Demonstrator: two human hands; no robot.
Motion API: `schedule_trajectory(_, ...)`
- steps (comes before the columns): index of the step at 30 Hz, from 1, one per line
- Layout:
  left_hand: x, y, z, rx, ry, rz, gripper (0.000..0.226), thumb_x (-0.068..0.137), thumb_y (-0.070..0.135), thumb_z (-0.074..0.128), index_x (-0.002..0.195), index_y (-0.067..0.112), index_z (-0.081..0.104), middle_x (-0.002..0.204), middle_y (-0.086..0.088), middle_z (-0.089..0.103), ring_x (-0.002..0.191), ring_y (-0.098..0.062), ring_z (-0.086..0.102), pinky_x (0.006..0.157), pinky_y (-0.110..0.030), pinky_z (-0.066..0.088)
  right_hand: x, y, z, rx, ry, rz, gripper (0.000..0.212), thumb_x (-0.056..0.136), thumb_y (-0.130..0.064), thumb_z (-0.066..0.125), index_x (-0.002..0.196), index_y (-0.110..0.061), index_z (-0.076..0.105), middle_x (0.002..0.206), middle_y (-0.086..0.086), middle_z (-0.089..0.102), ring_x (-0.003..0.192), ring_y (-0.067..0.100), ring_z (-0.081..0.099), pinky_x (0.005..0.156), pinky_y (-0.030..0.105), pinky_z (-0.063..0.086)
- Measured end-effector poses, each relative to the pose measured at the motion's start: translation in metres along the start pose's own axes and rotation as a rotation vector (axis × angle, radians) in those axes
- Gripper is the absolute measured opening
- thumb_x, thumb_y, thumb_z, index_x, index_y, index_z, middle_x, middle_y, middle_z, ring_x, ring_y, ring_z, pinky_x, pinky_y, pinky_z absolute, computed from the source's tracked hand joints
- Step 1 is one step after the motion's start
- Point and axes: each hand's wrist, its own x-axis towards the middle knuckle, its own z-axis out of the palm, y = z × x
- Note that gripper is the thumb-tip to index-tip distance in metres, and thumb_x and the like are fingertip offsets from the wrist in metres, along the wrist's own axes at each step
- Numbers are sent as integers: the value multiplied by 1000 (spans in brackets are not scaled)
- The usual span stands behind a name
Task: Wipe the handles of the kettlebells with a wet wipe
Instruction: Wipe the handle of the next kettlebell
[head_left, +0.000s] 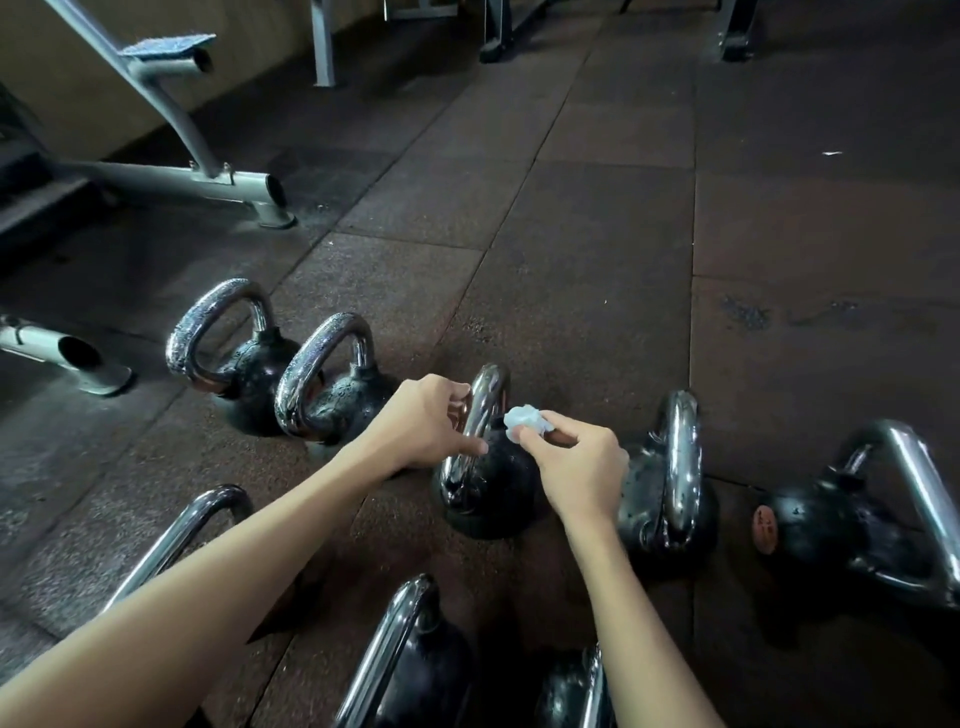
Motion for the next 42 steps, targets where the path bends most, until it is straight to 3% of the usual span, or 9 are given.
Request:
schedule_trajectory(3, -5, -3, 1, 8, 52, 41, 55, 75, 40, 89, 124, 21, 73, 98, 10, 73, 82, 0, 62, 74, -7, 41, 1, 6, 0, 8, -27, -39, 17, 78, -34, 85, 94, -30, 81, 79, -31, 71, 72, -2, 64, 65, 12, 43)
schedule_trajectory(8, -1, -22, -6, -77, -2, 22, 85, 71, 46, 91, 146, 22, 57, 138, 2, 66, 108, -9, 68, 97, -20, 51, 6, 20, 3, 19, -50, -40, 32, 77, -38, 86, 107, -31, 81, 92, -16, 75, 89, 1, 66, 77, 12, 47)
schedule_trajectory(11, 7, -35, -13, -107, -42, -1, 90, 69, 49, 92, 148, 26, 55, 135, 3, 68, 116, -5, 65, 100, -22, 49, 5, 24, 13, -30, -24, -86, 38, 74, -36, 89, 110, -24, 81, 99, -16, 69, 92, -1, 62, 79, 5, 41)
schedule_trajectory(15, 17, -50, -23, -146, -88, -26, 84, 74, 47, 88, 149, 32, 53, 127, 11, 69, 109, -1, 61, 85, -12, 41, 5, 24, 35, -79, -21, -185, 37, 72, -27, 92, 106, -17, 82, 102, -10, 74, 94, 5, 68, 89, 23, 53)
schedule_trajectory(20, 22, -60, -29, -103, -96, -51, 80, 75, 53, 86, 147, 40, 52, 111, 21, 68, 102, -4, 63, 90, -23, 45, 30, 11, 57, -167, 12, -230, 36, 77, -29, 87, 111, -19, 80, 106, -3, 78, 97, 18, 73, 87, 31, 56)
schedule_trajectory(25, 23, -83, -36, -101, -58, -108, 75, 76, 52, 86, 144, 42, 56, 103, 24, 67, 102, -2, 63, 89, -22, 41, 46, -6, 81, -192, 0, -264, 27, 82, -29, 82, 108, -24, 80, 103, -2, 77, 95, 24, 72, 80, 37, 57)
schedule_trajectory(34, 9, -128, -38, -218, -9, -154, 75, 69, 49, 89, 138, 38, 62, 114, 10, 76, 106, -1, 68, 106, -32, 51, 42, -9, 140, -334, -18, -325, 21, 82, -28, 78, 103, -22, 80, 90, 3, 74, 82, 34, 69, 63, 34, 43)
schedule_trajectory(37, 4, -125, -33, -206, 20, -127, 71, 77, 49, 86, 142, 39, 59, 119, 10, 74, 111, -3, 67, 103, -25, 48, 38, -6, 147, -371, 37, -325, 12, 76, -19, 81, 85, -14, 76, 78, 4, 68, 68, 34, 66, 60, 29, 30)
schedule_trajectory(42, 7, -112, -32, -180, 53, -108, 69, 82, 49, 82, 144, 39, 56, 122, 9, 74, 107, 1, 62, 95, -17, 41, 32, -6, 146, -428, 90, -339, 17, 71, -15, 86, 79, -10, 72, 74, 5, 66, 63, 34, 66, 55, 29, 35)
